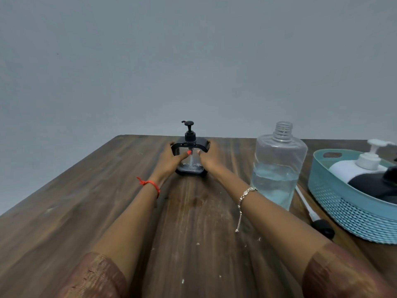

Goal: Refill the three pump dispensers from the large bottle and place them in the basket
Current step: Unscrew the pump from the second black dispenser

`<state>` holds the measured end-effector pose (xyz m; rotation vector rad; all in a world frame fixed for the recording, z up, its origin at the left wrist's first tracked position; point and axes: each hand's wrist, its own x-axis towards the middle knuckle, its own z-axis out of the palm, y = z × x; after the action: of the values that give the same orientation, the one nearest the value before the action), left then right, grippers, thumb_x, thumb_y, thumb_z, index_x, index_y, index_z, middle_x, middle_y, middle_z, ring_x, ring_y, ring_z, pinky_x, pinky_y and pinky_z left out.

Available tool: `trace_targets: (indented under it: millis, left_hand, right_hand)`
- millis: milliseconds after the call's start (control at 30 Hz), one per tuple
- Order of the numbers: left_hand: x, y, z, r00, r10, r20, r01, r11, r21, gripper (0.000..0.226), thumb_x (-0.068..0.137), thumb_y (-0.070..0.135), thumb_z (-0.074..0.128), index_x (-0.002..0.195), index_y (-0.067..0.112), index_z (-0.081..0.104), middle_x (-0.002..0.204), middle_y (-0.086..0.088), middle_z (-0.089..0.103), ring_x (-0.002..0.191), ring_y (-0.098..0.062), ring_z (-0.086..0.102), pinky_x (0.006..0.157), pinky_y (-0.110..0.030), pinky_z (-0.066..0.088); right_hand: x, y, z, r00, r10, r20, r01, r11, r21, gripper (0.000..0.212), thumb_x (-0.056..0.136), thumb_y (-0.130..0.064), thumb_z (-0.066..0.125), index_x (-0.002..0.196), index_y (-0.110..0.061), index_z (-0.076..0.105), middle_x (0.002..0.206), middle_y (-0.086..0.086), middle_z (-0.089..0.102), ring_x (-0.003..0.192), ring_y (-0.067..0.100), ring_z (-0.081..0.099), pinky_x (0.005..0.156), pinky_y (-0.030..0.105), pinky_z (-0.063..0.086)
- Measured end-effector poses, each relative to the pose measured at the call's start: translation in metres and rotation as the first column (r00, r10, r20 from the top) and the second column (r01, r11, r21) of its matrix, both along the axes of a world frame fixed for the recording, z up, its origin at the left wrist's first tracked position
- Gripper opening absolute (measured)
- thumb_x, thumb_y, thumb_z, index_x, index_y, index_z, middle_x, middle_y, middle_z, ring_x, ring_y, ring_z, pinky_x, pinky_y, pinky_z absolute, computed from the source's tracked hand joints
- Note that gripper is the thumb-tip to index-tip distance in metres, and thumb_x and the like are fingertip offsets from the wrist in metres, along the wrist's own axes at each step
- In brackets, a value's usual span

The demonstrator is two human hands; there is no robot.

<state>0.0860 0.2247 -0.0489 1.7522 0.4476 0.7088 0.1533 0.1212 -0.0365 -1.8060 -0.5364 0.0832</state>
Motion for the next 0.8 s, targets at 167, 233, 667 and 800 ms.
trace_targets:
  millis: [167, 233, 667, 800]
  left_hand:
    - [-0.03, -0.005, 0.012, 0.986, -0.168, -0.018, 0.166, 0.981, -0.103, 0.043, 0.079, 0.016, 0.072, 0.116, 0.007, 0.053, 0.112, -0.006, 0.063, 0.102, -0.02, 0.061, 0.086, -0.03, 0.05]
    - [-0.045, -0.009, 0.016, 0.978, -0.209, -0.012, 0.207, 0.973, -0.101, 0.021, 0.079, 0.011, 0.071, 0.095, 0.015, 0.059, 0.098, -0.001, 0.066, 0.094, -0.018, 0.062, 0.085, -0.035, 0.049]
    - [-0.11, -0.095, 0.043, 0.944, -0.289, 0.162, 0.289, 0.957, 0.02, 0.022, 0.07, -0.003, 0.075, 0.083, 0.011, 0.065, 0.07, 0.005, 0.073, 0.067, -0.007, 0.068, 0.066, -0.018, 0.055]
    - [-0.121, -0.111, 0.048, 0.923, -0.328, 0.202, 0.328, 0.944, 0.034, 0.027, 0.066, -0.004, 0.077, 0.085, 0.013, 0.068, 0.071, 0.005, 0.074, 0.068, -0.007, 0.068, 0.064, -0.018, 0.053]
  right_hand:
    - [-0.034, -0.036, 0.018, 0.996, 0.072, 0.042, -0.07, 0.997, -0.045, 0.022, 0.092, -0.007, 0.051, 0.114, -0.006, 0.05, 0.117, 0.01, 0.057, 0.095, 0.018, 0.053, 0.071, 0.024, 0.039]
    - [-0.051, -0.058, 0.029, 0.989, 0.137, 0.049, -0.131, 0.986, -0.107, 0.022, 0.091, -0.008, 0.051, 0.113, -0.004, 0.052, 0.113, 0.013, 0.059, 0.086, 0.017, 0.05, 0.061, 0.025, 0.039]
    - [-0.115, -0.143, 0.084, 0.944, 0.208, 0.257, -0.192, 0.978, -0.087, 0.033, 0.074, -0.027, 0.076, 0.083, 0.003, 0.07, 0.078, 0.016, 0.069, 0.068, 0.017, 0.059, 0.066, 0.028, 0.043]
    - [-0.121, -0.16, 0.091, 0.914, 0.248, 0.321, -0.212, 0.967, -0.143, 0.028, 0.073, -0.028, 0.077, 0.086, -0.003, 0.072, 0.083, 0.006, 0.063, 0.078, 0.014, 0.055, 0.066, 0.025, 0.04]
